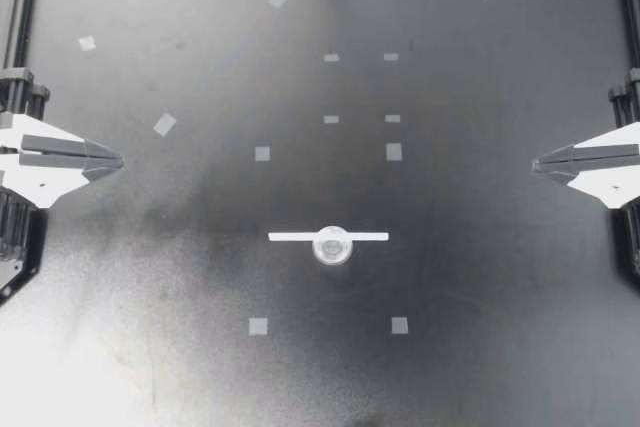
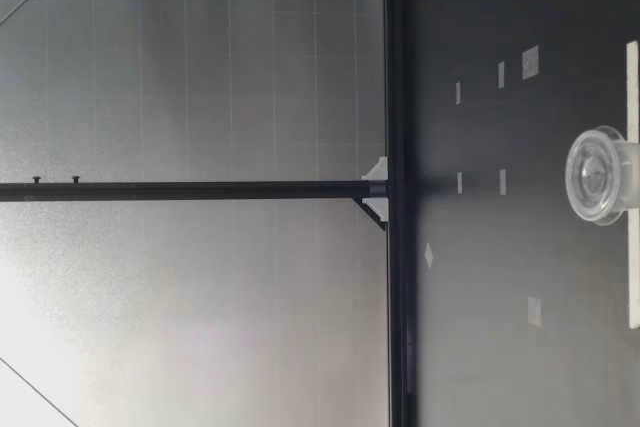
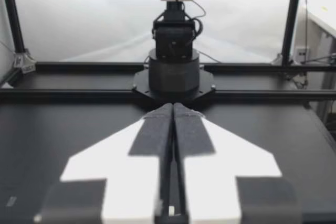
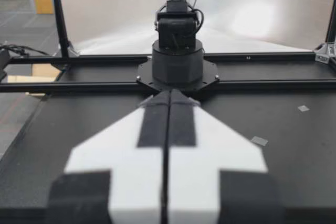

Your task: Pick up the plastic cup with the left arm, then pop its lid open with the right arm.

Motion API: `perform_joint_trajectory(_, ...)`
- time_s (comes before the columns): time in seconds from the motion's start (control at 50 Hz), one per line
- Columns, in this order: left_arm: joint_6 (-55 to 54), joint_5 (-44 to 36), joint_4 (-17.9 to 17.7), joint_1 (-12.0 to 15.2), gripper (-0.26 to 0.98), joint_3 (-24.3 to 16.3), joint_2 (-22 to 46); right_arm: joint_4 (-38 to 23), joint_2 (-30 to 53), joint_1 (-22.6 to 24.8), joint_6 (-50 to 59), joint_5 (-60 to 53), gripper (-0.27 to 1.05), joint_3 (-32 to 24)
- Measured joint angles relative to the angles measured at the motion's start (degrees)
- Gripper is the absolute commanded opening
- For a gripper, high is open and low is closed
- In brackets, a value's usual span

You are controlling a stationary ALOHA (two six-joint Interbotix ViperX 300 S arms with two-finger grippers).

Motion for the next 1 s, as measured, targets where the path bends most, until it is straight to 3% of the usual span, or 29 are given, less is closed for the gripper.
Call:
perform_joint_trajectory(0.08, 1.32, -0.35, 0.0, 0.09, -0.13, 1.76, -0.53, 0.0, 0.0, -0.09, 0.35, 0.09, -0.11, -0.09)
perform_joint_trajectory(0.14, 0.79, -0.53, 0.0, 0.18, -0.15, 3.25, -0.7, 0.18, 0.09, -0.18, 0.88, 0.79, -0.15, 0.35)
perform_joint_trajectory(0.38, 0.44, -0.7, -0.79, 0.26, -0.15, 5.1, 0.62, 1.14, 3.52, -0.26, 5.36, 3.43, -0.15, 0.53)
perform_joint_trajectory(0.58, 0.62, -0.7, -0.79, 0.35, -0.13, 3.96, 6.86, 1.23, 11.69, -0.26, 5.62, 14.24, -0.15, -6.68)
perform_joint_trajectory(0.78, 0.35, -1.93, -0.79, 0.26, 0.04, 1.76, 14.5, 1.23, 23.91, -0.26, 6.06, 16.88, -0.15, -12.92)
perform_joint_trajectory(1.0, -0.09, -5.8, -0.88, 0.35, 0.43, 1.41, 20.21, 1.23, 36.56, -0.26, 6.59, 15.64, -0.15, -17.67)
